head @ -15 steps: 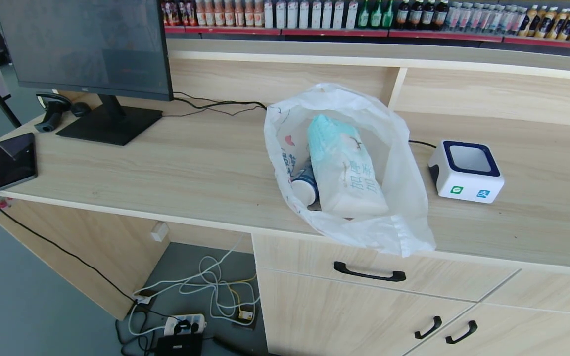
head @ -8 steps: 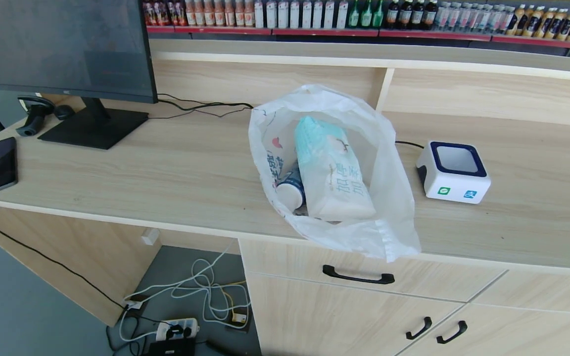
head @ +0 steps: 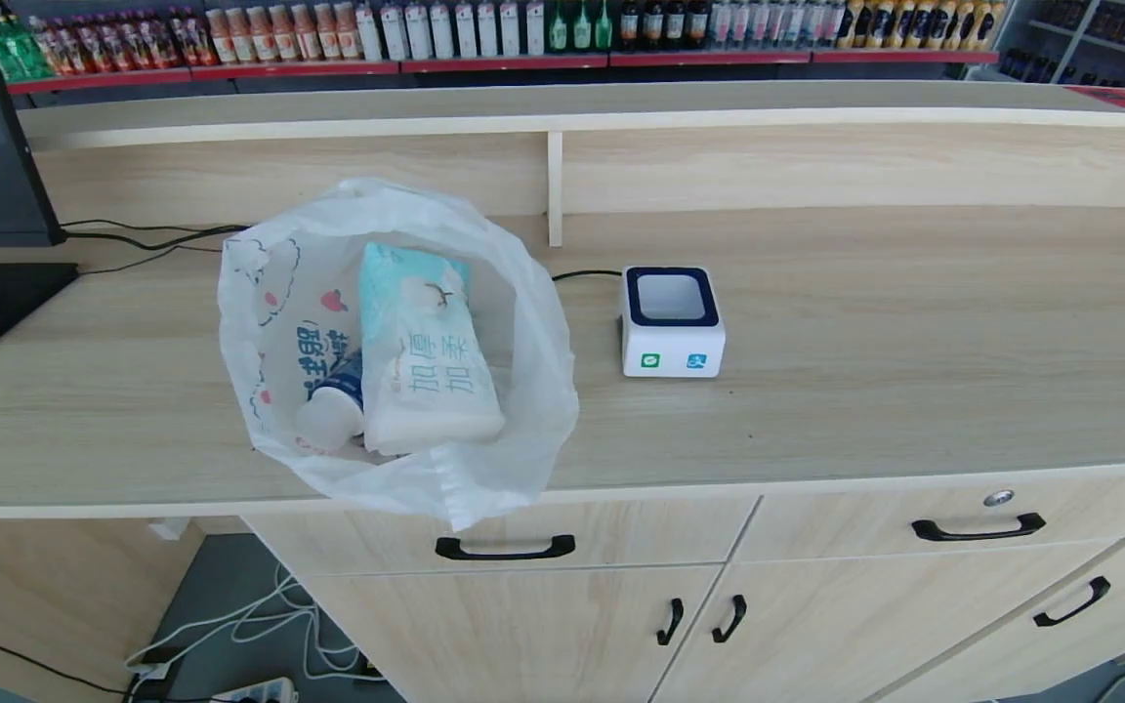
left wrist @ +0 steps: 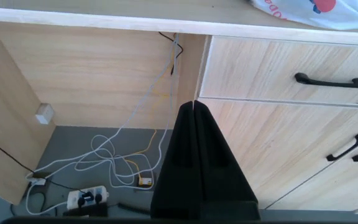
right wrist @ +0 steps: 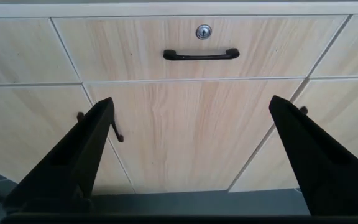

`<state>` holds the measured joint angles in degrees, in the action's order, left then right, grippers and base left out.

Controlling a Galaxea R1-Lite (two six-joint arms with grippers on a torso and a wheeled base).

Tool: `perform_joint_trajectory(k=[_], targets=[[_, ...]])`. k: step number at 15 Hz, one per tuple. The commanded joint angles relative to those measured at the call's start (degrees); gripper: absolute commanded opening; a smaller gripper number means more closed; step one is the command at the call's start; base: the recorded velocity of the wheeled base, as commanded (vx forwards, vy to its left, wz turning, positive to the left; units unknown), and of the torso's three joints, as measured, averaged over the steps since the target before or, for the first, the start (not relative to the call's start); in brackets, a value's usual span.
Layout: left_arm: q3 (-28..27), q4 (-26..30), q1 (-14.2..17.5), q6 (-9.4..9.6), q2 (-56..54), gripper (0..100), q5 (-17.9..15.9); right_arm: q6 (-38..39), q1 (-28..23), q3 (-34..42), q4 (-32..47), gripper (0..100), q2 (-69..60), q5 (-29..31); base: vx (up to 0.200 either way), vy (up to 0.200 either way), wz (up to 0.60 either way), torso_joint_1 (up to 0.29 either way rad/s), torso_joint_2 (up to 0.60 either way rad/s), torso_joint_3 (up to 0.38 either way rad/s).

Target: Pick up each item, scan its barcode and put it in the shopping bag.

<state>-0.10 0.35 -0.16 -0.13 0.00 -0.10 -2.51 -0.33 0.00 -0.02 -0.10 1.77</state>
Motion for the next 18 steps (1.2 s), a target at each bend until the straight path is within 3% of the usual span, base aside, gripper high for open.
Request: perform_joint_trajectory(k=[1,7,10,18], targets=[[0.01,0.0,-0.02,-0.04,0.0,0,0.01,-0.04,-0.02,0.0,-0.06,100,0.1,-0.01,0.0,-0.2,0.0,0.007,0.01,0.002],[0.01,0.0,-0.02,-0.13,0.0,0,0.01,-0.04,-0.02,0.0,0.02,100,0.1,-0.01,0.0,-0.2,0.0,0.002,0.0,0.002],[0.01,0.0,-0.02,-0.31,0.0,0,0.01,-0.21,-0.02,0.0,-0.06,100,0.1,-0.01,0.0,0.0,0.0,0.0,0.0,0.0],[0.01,0.0,-0.02,-0.31,0.0,0,0.01,-0.3,-0.02,0.0,-0.06,100,0.1,-0.01,-0.2,0.0,0.0,-0.001,0.0,0.002]])
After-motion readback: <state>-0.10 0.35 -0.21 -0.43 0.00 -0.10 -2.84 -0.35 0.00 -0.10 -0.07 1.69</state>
